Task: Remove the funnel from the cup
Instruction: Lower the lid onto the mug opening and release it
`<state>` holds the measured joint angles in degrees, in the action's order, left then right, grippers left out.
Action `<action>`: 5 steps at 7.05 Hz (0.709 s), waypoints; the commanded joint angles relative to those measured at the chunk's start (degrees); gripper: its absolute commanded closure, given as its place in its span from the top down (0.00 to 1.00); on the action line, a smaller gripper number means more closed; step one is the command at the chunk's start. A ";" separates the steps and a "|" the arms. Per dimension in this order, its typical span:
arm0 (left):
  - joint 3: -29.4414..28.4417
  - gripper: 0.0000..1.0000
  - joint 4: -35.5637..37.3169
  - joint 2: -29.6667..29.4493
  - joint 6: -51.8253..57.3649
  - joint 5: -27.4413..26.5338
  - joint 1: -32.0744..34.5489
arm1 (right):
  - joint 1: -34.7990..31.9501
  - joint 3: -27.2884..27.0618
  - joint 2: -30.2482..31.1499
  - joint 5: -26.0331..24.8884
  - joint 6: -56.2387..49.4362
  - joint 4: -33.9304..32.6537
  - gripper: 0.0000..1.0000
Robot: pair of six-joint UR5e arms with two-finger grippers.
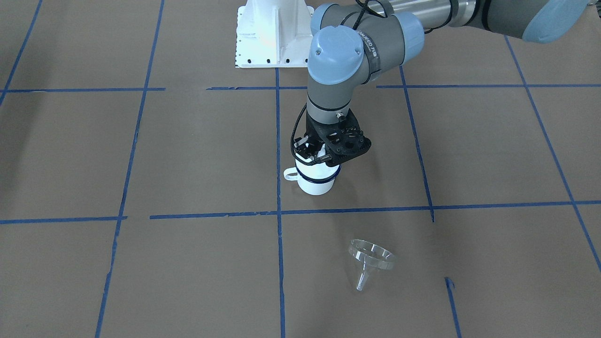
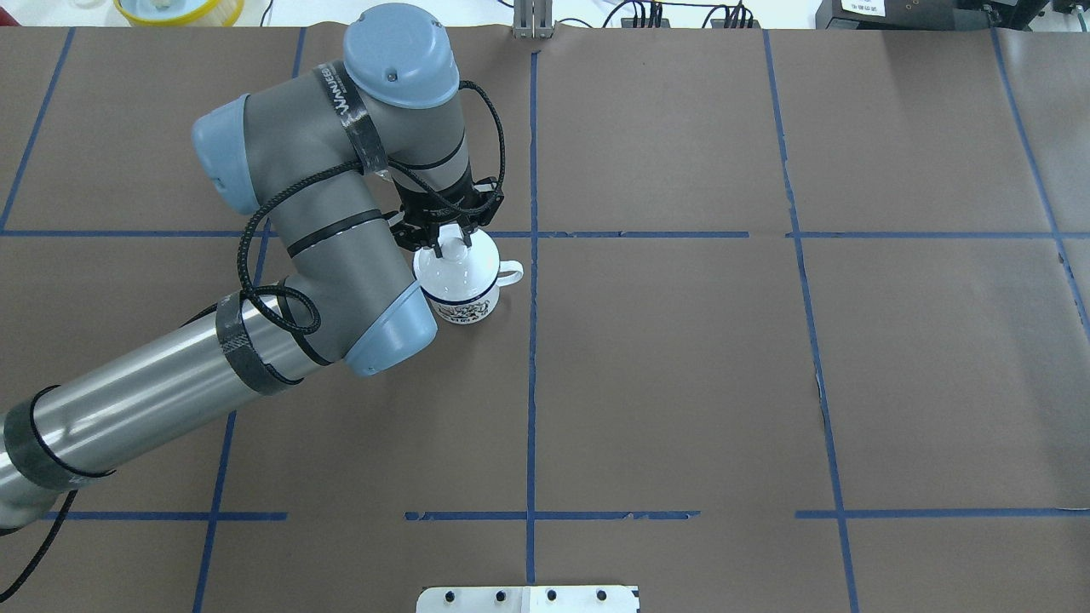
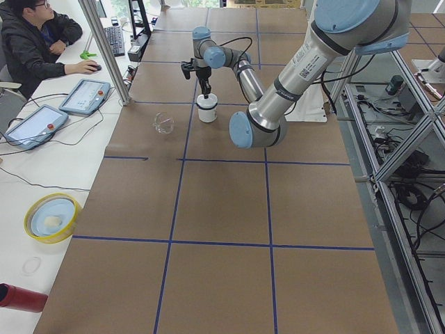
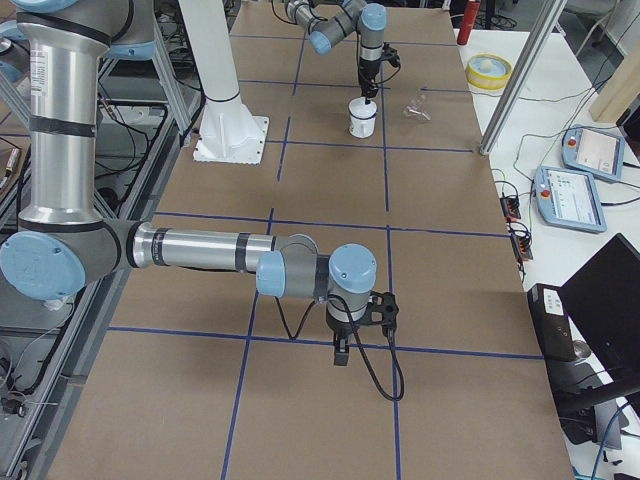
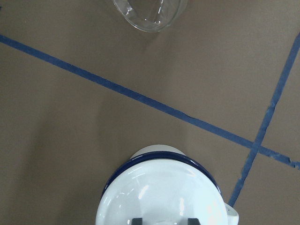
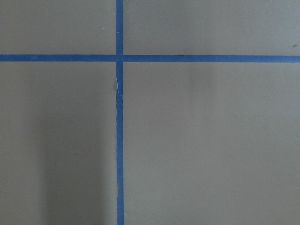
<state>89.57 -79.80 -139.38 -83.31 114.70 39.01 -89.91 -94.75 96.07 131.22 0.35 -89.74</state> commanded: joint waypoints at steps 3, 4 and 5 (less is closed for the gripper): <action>0.08 0.00 -0.36 1.31 0.08 -0.09 -0.07 | 0.00 0.00 0.00 0.00 0.00 0.00 1.00; 0.16 0.00 -0.36 1.39 0.08 -0.09 -0.07 | 0.00 0.00 0.00 0.00 0.00 0.00 1.00; 0.16 0.67 -0.88 1.48 0.17 -0.09 -0.07 | 0.00 0.00 0.00 0.00 0.00 0.00 1.00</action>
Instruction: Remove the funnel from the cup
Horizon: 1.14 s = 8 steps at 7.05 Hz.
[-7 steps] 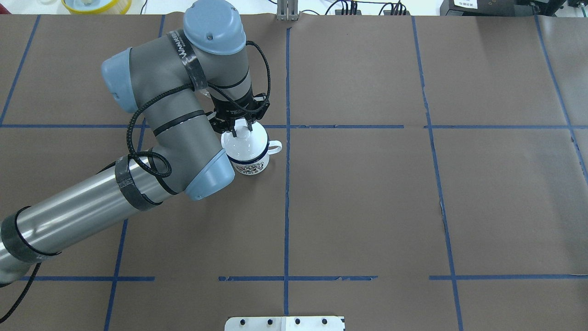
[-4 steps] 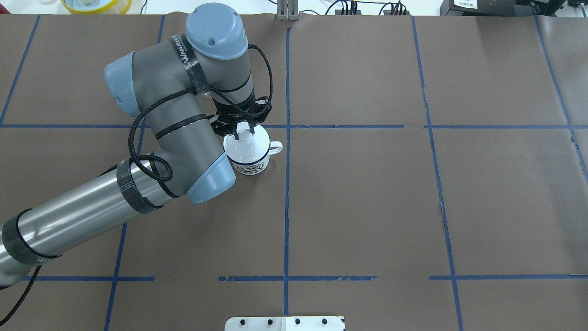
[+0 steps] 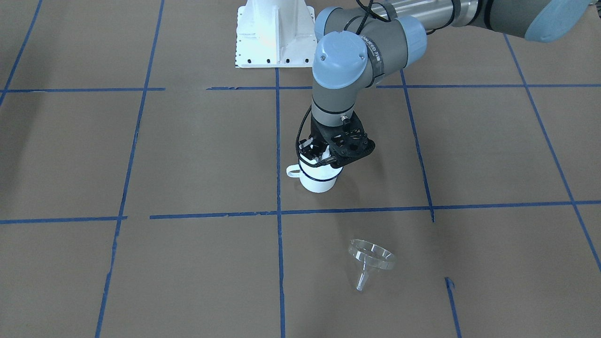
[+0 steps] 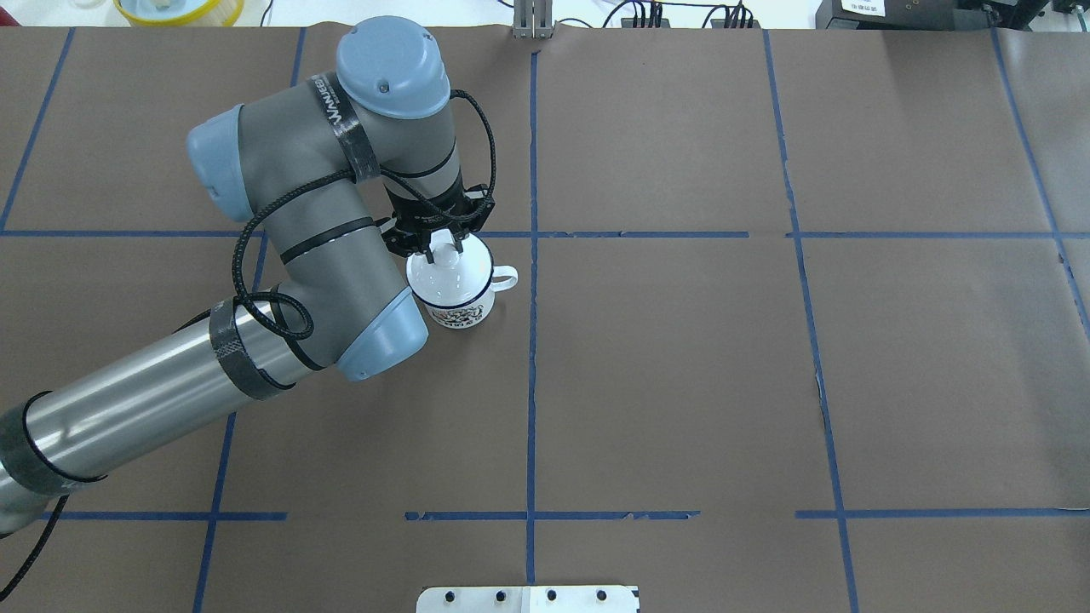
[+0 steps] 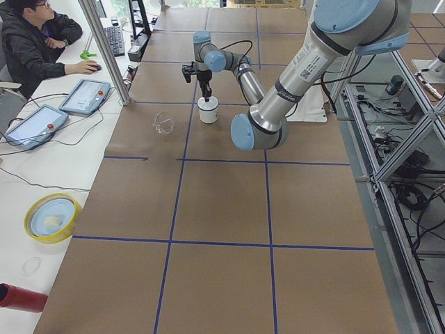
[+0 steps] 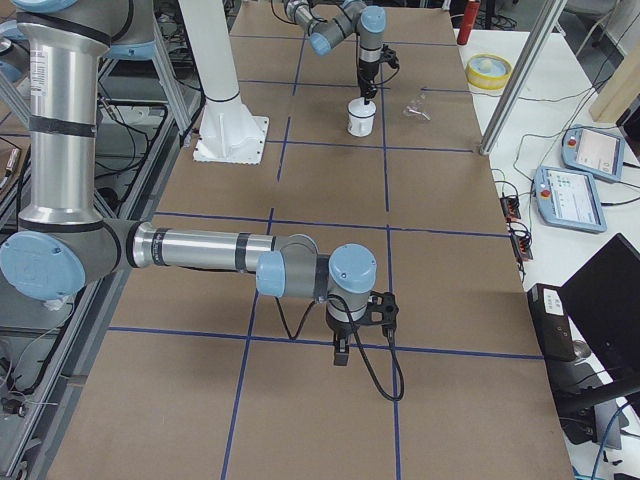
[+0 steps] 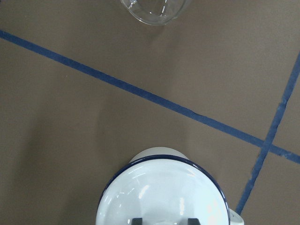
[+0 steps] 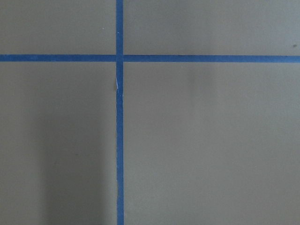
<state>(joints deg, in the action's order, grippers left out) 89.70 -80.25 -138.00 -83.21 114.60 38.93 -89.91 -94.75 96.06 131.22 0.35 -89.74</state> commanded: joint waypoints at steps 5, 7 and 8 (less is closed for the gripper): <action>19.93 1.00 -0.26 13.05 22.55 0.97 9.71 | 0.00 0.00 0.00 0.00 0.00 0.00 1.00; 21.22 1.00 -0.53 24.12 52.72 6.92 24.36 | 0.00 0.00 0.00 0.00 0.00 0.00 1.00; 19.39 1.00 -0.79 29.92 69.94 9.04 32.70 | 0.00 0.00 0.00 0.00 0.00 0.00 1.00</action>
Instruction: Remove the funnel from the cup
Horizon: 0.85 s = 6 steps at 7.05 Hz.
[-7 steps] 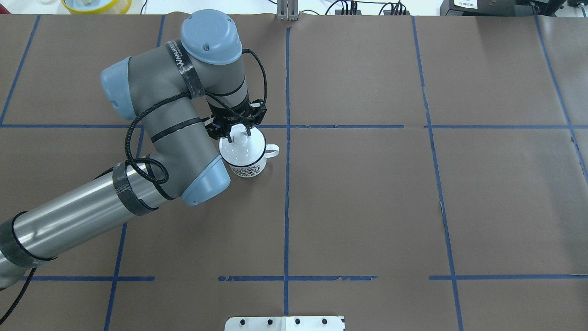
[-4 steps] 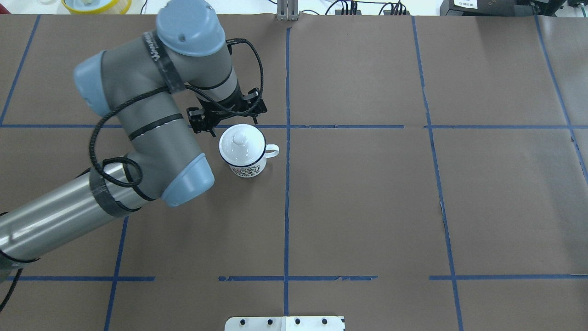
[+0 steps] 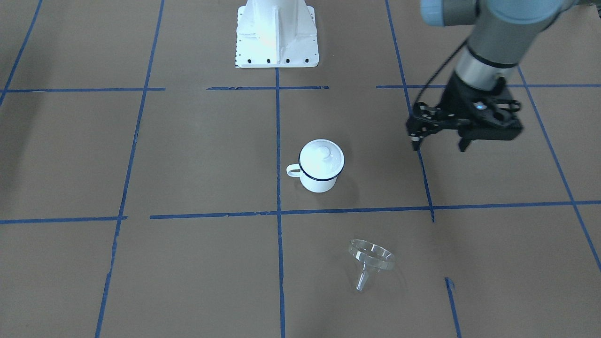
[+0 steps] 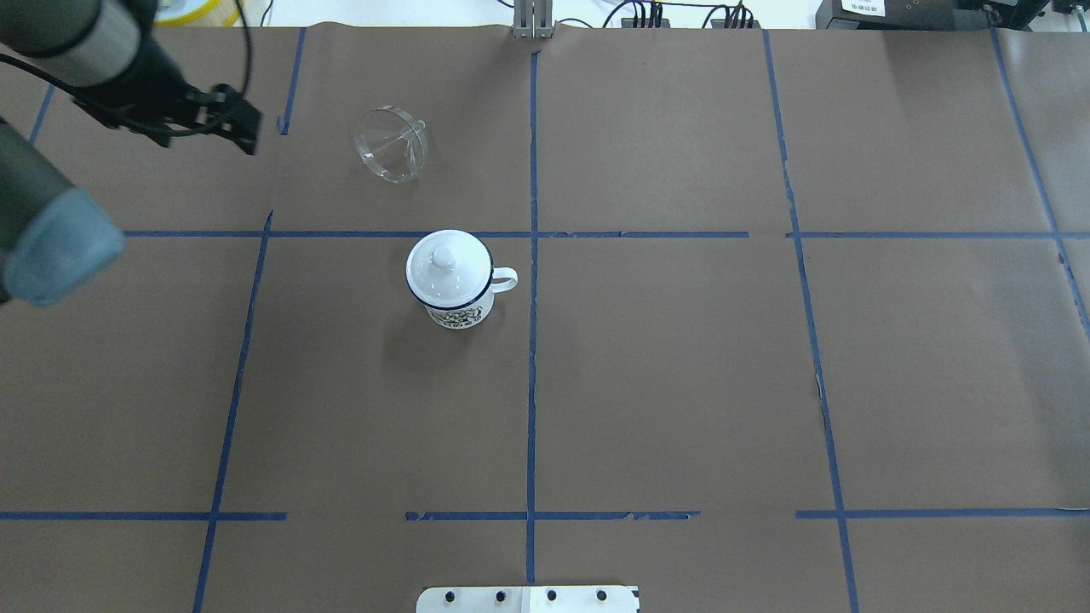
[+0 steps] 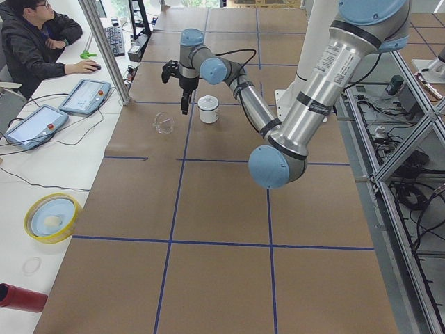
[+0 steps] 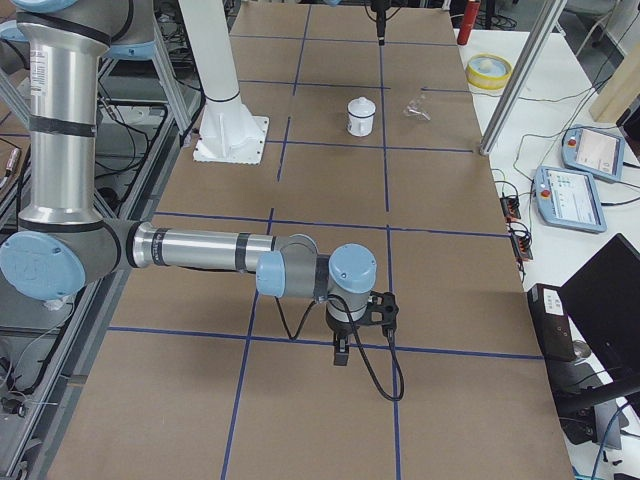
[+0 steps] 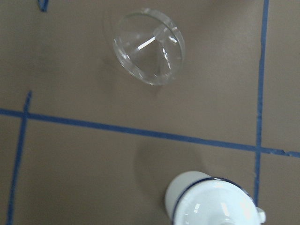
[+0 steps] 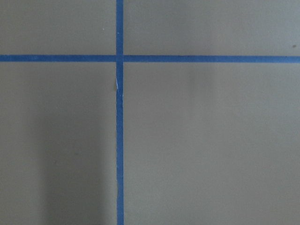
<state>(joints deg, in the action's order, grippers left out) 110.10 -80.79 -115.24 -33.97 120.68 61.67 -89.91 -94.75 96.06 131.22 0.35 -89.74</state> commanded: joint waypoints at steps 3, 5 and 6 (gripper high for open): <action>-15.92 1.00 -1.82 17.74 54.14 8.75 31.70 | 0.00 0.00 0.00 0.00 0.00 0.00 1.00; -16.67 1.00 -1.92 23.74 54.09 8.87 32.11 | 0.00 0.00 0.00 0.00 0.00 0.00 1.00; -16.67 1.00 -1.83 24.09 54.09 10.61 34.63 | 0.00 0.00 0.00 0.00 0.00 0.00 1.00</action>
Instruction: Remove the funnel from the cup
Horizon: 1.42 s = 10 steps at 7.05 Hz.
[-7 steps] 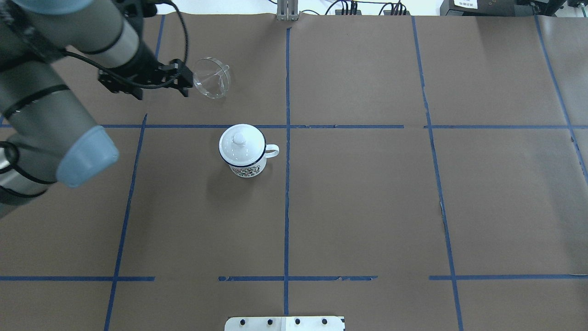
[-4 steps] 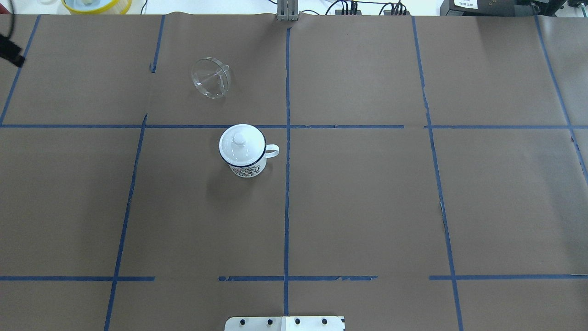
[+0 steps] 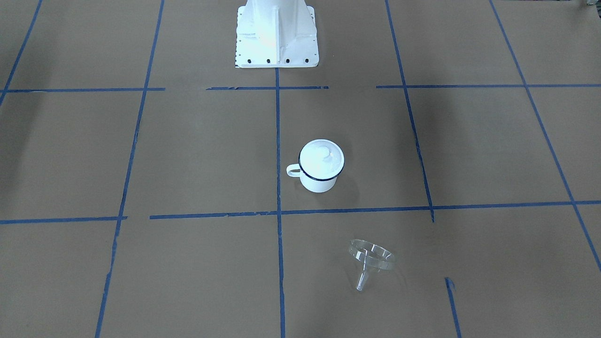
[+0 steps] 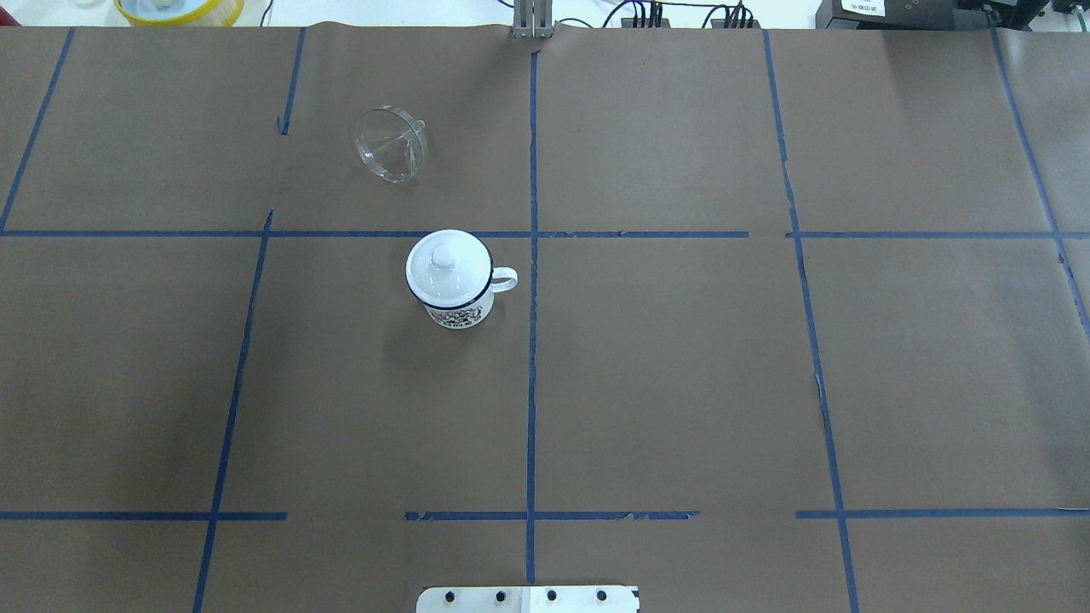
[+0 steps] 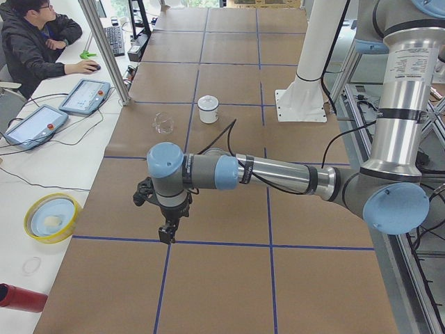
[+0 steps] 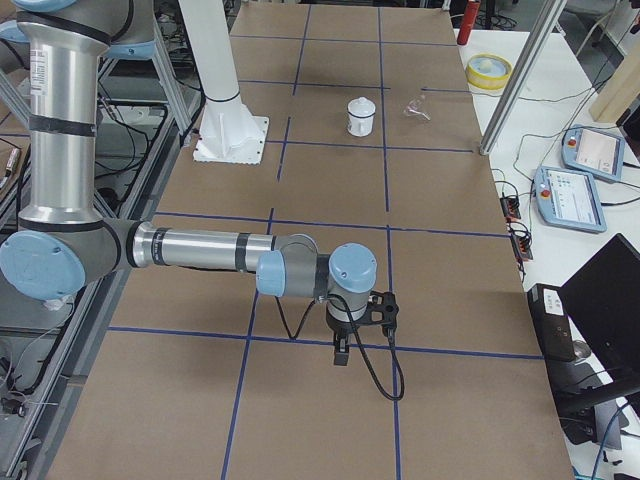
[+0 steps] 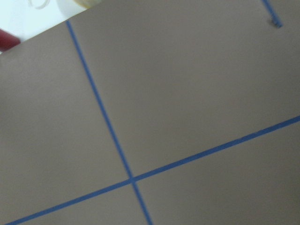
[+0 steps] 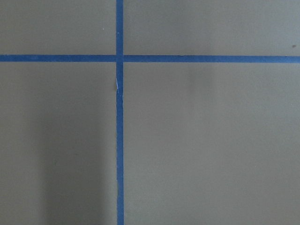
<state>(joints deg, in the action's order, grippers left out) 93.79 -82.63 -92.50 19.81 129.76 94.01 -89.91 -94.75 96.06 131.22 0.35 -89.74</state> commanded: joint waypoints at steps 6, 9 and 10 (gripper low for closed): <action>-0.54 1.00 -0.08 4.78 -3.00 6.02 2.58 | 0.00 0.00 0.00 0.00 0.00 0.00 1.00; 0.26 1.00 -1.83 4.70 -8.83 5.51 2.50 | 0.00 0.00 0.00 0.00 0.00 0.00 1.00; 0.17 1.00 -1.83 4.70 -9.00 5.25 2.50 | 0.00 0.00 0.00 0.00 0.00 0.00 1.00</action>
<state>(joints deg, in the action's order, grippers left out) 93.96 -84.17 -87.83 11.22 135.31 96.52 -89.91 -94.75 96.07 131.22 0.35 -89.74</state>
